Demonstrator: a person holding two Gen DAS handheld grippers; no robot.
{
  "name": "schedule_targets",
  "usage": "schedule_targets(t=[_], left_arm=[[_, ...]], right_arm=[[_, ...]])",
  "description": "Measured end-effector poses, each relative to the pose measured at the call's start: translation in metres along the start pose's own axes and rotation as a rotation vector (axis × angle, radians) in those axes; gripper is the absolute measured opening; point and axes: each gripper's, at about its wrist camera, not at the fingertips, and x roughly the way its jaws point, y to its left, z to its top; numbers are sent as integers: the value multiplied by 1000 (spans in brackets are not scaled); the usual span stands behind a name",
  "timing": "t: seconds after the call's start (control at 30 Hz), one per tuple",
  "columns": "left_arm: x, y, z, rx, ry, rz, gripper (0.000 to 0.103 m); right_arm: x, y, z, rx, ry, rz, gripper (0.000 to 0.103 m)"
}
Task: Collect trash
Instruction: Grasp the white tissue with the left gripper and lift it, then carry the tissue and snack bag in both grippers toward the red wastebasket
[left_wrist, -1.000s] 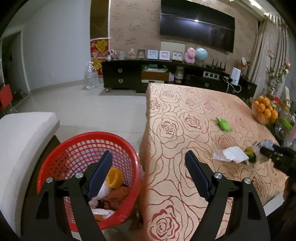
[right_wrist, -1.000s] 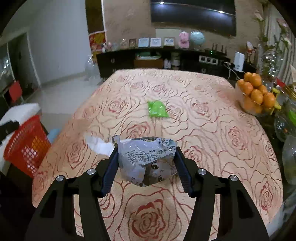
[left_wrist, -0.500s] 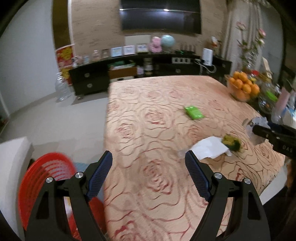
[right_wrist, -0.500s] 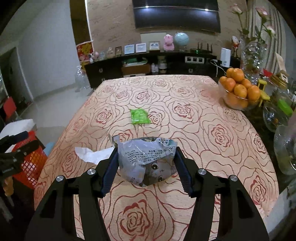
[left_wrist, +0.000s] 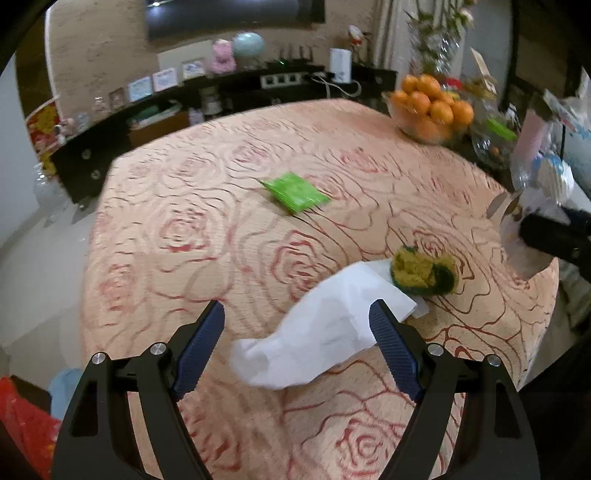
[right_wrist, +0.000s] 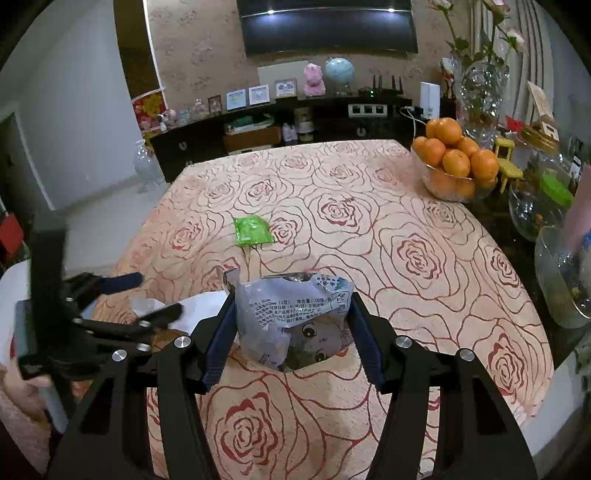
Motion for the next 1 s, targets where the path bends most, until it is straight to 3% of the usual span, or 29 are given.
schedule_targets(t=[0.23,0.53,0.8,1.0], left_arm=[[30,-10,-3,-20,37,-50,74],[28,-17,-11,-34,38,-69,23],[-2,-14,-16,-62,-11,-67,21],[-34,-6,-17,-78,-71,-18,21]], right_arm=[[3,-5,-2,5,15,-4,57],[2,-13,-4,25,20,1,57],[2,-14,-4,25,17,10,57],[1,-5,-2,10,9,27,57]])
